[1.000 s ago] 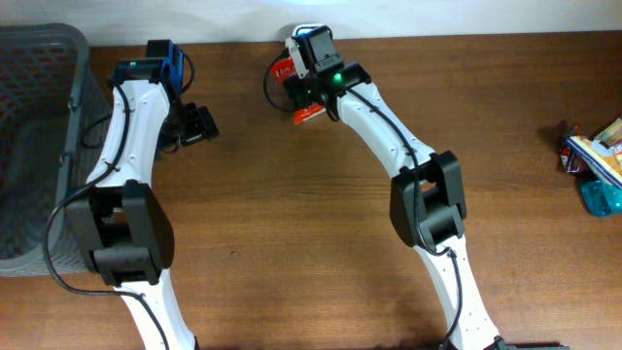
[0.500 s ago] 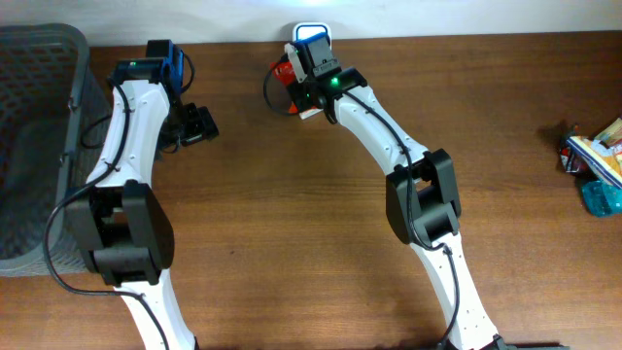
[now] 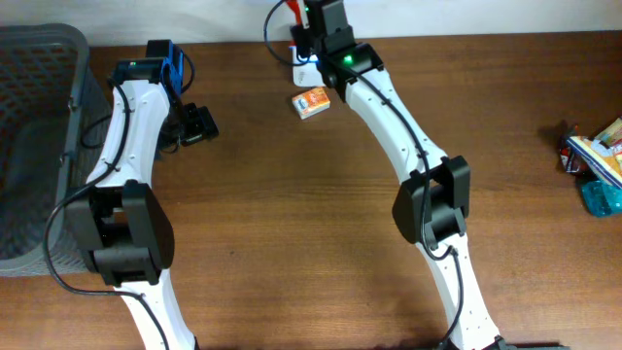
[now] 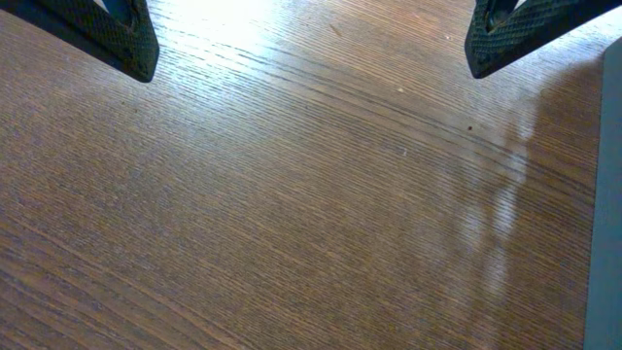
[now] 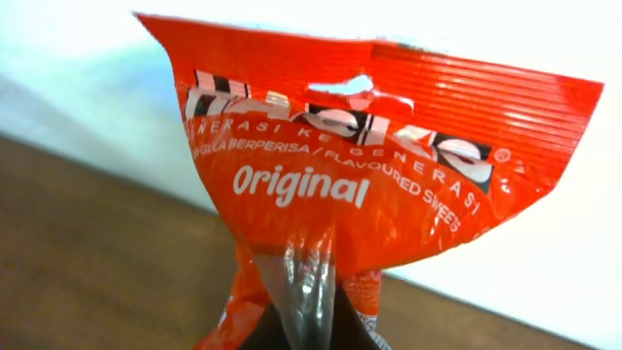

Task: Scan the item barcode
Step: 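Carry the red bag right and drop it at the table edge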

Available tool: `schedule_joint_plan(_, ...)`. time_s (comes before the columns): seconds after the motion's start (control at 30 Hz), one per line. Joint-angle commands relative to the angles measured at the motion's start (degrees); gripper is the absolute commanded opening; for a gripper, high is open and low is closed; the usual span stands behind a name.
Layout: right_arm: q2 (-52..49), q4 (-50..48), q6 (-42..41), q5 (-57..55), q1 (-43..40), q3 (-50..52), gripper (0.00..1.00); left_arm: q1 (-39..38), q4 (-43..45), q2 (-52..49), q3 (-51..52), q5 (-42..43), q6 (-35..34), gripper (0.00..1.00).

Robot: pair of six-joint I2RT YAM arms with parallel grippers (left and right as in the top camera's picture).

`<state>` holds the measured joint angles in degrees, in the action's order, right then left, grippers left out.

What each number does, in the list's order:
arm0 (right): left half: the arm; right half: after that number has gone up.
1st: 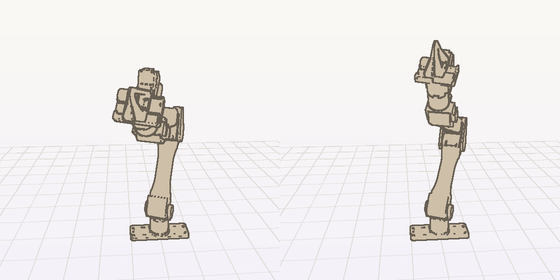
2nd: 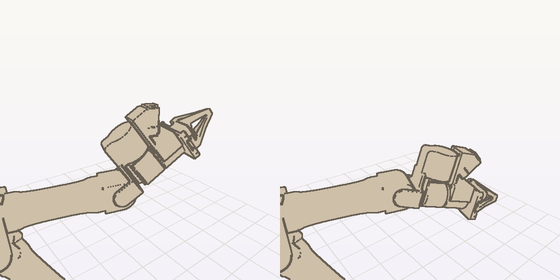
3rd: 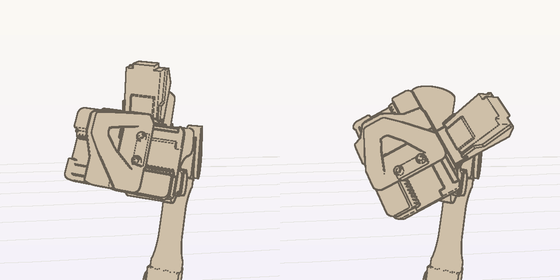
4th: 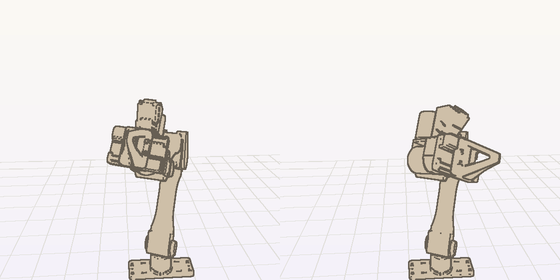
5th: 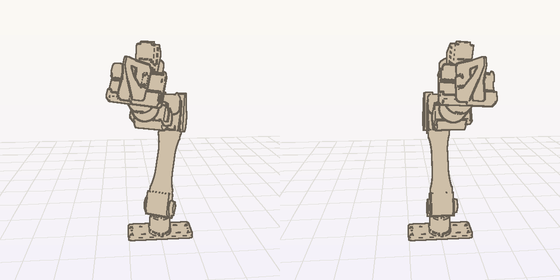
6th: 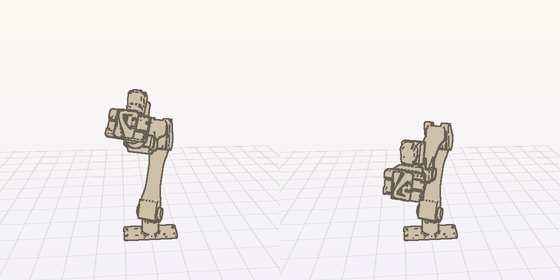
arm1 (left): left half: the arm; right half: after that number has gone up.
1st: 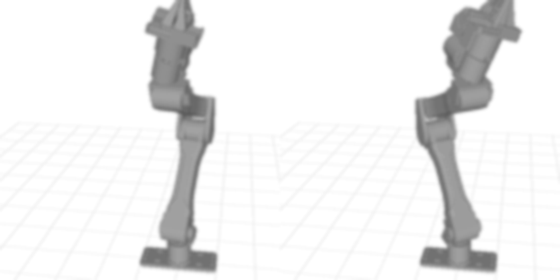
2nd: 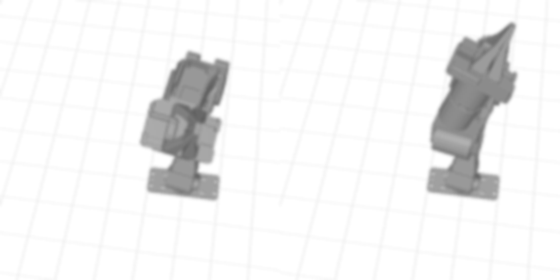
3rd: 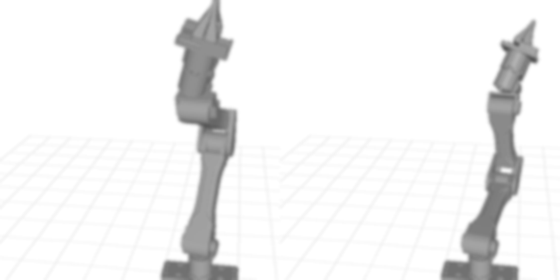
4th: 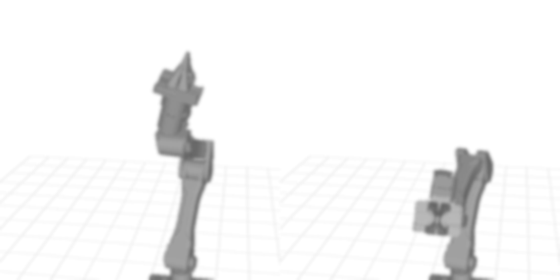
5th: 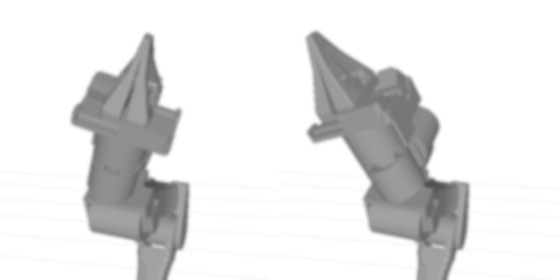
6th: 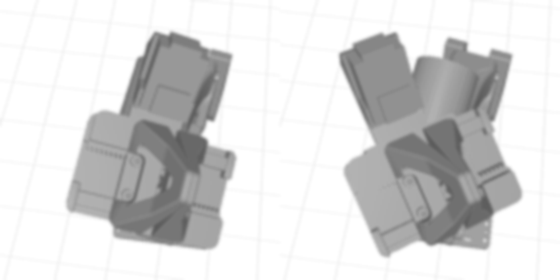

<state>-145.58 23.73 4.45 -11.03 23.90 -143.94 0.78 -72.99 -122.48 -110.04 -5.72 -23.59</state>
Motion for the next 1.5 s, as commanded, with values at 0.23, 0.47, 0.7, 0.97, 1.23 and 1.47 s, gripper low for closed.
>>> schedule_joint_plan(0.23, -6.78, -11.04, -2.21, -1.73, -1.86, -0.37, 0.04, 0.04, -0.07, 0.33, 0.28, 0.81, 0.02, 0.99)
schedule_joint_plan(0.47, -9.38, -13.16, -5.55, -2.99, -1.86, -0.37, 0.04, 0.04, -0.07, 0.33, 0.28, 0.81, 0.02, 0.99)
schedule_joint_plan(0.7, -6.03, -14.95, -5.11, -14.38, -1.86, -0.39, 0.04, 0.04, -0.07, 0.33, 0.28, 0.81, 0.04, 0.99)
schedule_joint_plan(0.97, 4.39, -6.45, -7.02, -16.63, -4.07, -0.39, 0.04, 0.04, -0.07, 0.33, 0.28, 0.81, 0.02, 0.99)
schedule_joint_plan(1.23, 9.25, 22.6, -23.08, -15.32, -16.37, -0.37, 0.04, 0.04, -0.07, 0.33, 0.28, 0.81, 0.02, 0.99)
schedule_joint_plan(1.47, 8.07, 42.93, -29.16, -13.84, -33.68, -0.33, 0.04, 0.04, -0.07, 0.33, 0.28, 0.81, 0.04, 0.99)
